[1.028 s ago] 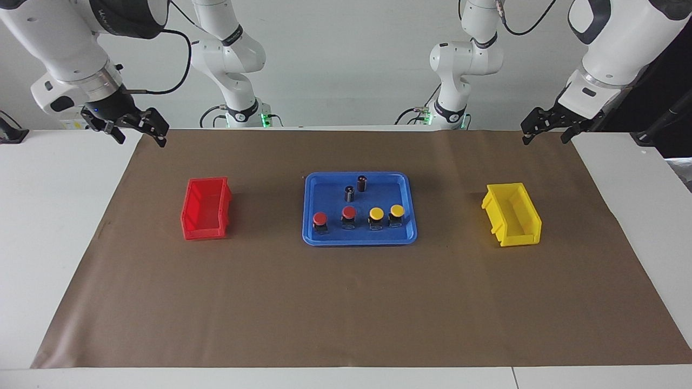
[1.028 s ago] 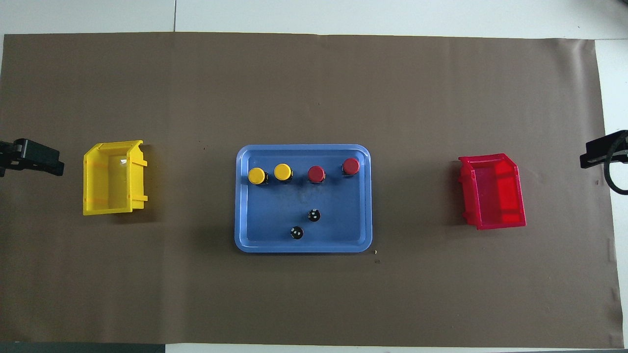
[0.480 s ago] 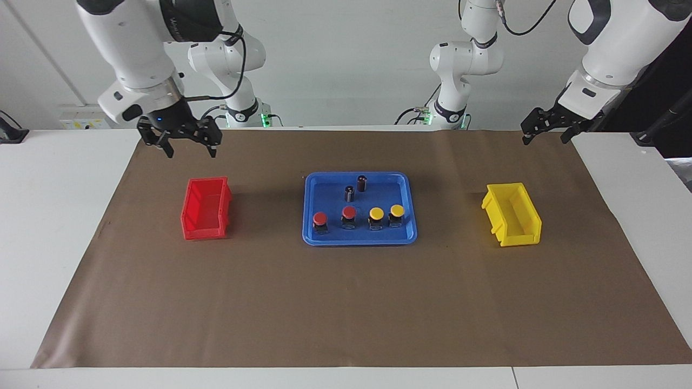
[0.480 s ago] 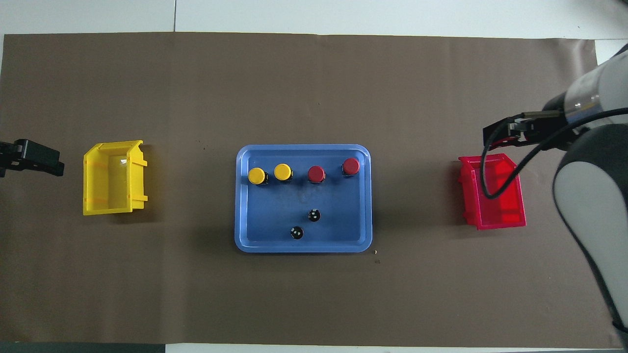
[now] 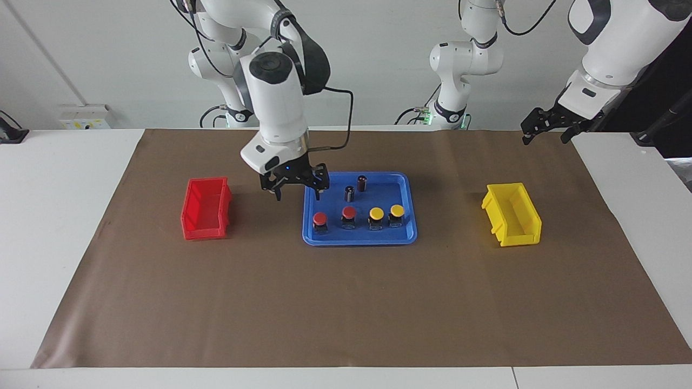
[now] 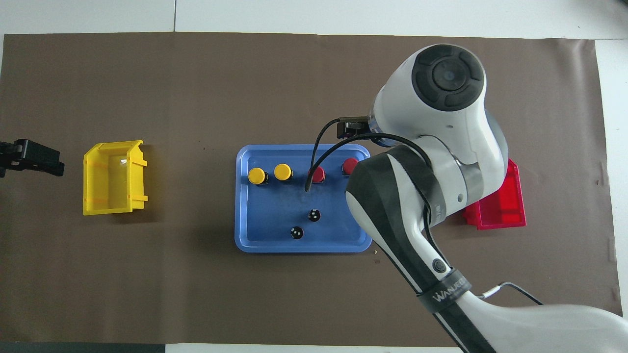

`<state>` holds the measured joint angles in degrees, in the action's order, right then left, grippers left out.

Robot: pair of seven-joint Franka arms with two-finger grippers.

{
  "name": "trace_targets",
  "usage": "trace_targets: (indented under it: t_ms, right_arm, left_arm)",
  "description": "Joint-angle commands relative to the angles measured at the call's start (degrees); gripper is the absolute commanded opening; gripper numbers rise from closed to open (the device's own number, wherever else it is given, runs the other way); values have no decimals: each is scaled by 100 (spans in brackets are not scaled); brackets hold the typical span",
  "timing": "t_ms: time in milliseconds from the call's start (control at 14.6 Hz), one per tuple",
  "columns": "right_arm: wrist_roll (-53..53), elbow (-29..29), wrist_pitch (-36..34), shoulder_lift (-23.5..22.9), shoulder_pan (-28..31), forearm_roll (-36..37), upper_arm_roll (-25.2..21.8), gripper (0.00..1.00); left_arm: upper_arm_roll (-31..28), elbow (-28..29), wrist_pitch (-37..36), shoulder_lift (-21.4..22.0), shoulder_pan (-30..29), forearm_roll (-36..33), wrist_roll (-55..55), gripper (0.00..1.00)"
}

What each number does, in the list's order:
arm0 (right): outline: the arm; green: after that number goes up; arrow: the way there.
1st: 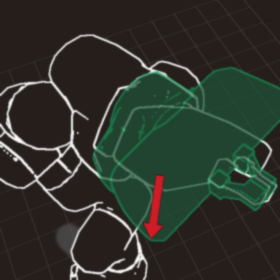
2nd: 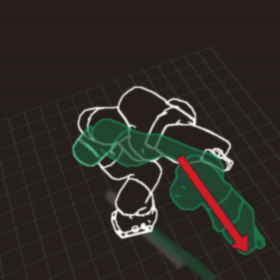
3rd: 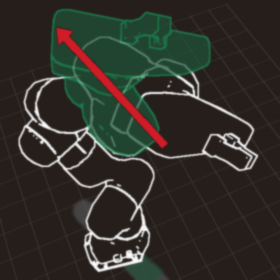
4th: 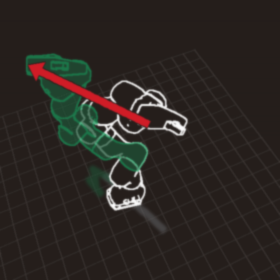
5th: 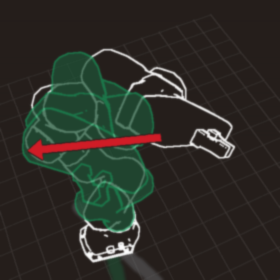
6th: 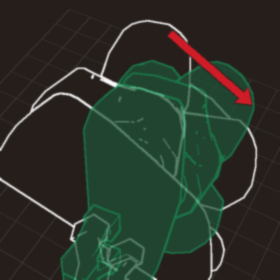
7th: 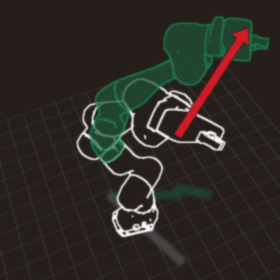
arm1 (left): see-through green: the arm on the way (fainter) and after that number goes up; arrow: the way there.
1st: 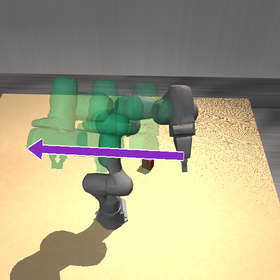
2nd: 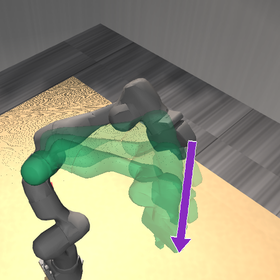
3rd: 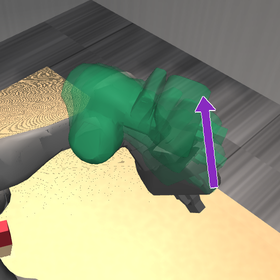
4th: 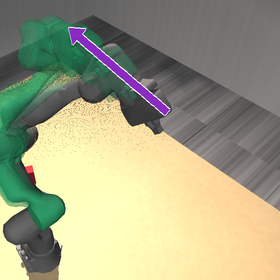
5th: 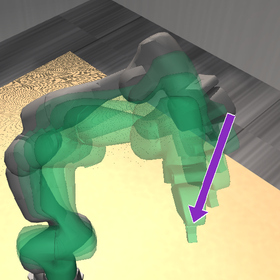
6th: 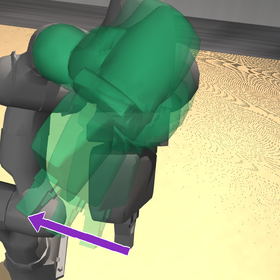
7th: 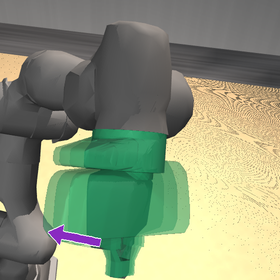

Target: Sort red and yellow buttons by color

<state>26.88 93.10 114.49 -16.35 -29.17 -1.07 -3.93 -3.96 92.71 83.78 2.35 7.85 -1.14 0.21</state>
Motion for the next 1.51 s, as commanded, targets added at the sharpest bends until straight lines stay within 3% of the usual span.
trace_targets:
  t_ms: [0, 274, 617, 823, 1097, 1440]
  right_arm:
    - [-7, 804, 669, 185, -36, -86, -29, 100]
    - [-42, 1254, 1329, -8, -221, -86, -29, 92]
    - [-104, 1290, 1497, -228, -239, -86, -29, 82]
    - [-113, 1386, 1603, -255, -239, -86, -11, 79]
    - [-139, 1422, 1621, -255, -239, -86, 15, 71]
    - [-262, 1448, 1612, -246, -247, -95, 59, 52]
  left_arm:
    - [-25, 134, 51, 126, 33, 44, -64, 99]
    - [-25, 134, 42, 126, 41, 44, -73, 99]
    - [71, 475, 199, 283, 111, 44, -423, 99]
    - [142, 993, 796, 459, 725, 53, -1178, 99]
    - [142, 1626, 1823, 346, 1542, 246, -2154, 99]
    - [150, 1918, 2879, -207, 2325, 510, -2946, 98]
